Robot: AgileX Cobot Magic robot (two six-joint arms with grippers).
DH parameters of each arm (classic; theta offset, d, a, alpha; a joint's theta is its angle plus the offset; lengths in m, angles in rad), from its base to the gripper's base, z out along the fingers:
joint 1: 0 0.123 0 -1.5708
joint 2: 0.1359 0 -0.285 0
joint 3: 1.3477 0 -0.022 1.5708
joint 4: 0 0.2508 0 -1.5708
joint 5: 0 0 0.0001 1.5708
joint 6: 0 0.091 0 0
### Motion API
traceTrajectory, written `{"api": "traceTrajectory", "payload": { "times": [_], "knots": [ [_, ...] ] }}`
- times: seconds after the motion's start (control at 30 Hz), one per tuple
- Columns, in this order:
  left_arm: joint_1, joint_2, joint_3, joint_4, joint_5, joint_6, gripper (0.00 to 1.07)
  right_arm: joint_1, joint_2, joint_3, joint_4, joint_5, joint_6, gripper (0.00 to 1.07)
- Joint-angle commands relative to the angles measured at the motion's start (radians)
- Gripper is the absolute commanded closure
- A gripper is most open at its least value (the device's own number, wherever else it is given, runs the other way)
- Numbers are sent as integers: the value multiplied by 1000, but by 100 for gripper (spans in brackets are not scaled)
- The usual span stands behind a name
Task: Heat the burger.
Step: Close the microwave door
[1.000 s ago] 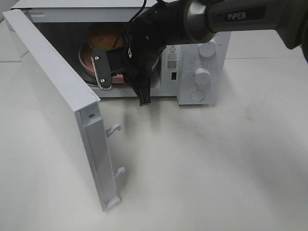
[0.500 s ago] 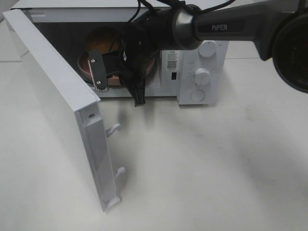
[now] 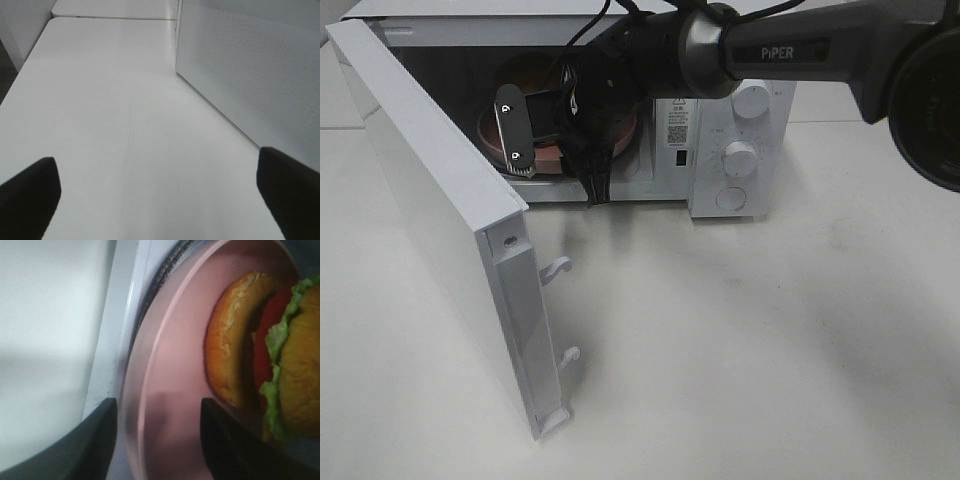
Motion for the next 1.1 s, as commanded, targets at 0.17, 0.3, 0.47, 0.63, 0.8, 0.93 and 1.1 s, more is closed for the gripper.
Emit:
{"api": "traceTrajectory", "payload": {
  "times": [0.17, 0.3, 0.47, 0.63, 0.8, 0.93, 1.1],
  "knots": [
    [1, -19, 3, -4, -13, -1, 7, -1, -49, 88, 3, -44, 17, 53],
    [1, -19, 3, -4, -13, -1, 7, -1, -69, 127, 15, -65, 21, 49],
    [1, -19, 3, -4, -13, -1, 7, -1, -126, 205, 15, -124, 51, 38],
    [1, -19, 3, -4, -13, -1, 7, -1, -171, 273, 14, -155, 70, 30],
    [1, -19, 3, -4, -13, -1, 7, -1, -216, 345, 14, -173, 75, 31],
    [1, -19, 3, -4, -13, -1, 7, -1, -242, 385, 13, -177, 102, 31],
    [1, -19, 3, -4, -13, -1, 7, -5, -304, 470, 7, -206, 135, 31]
  ]
}}
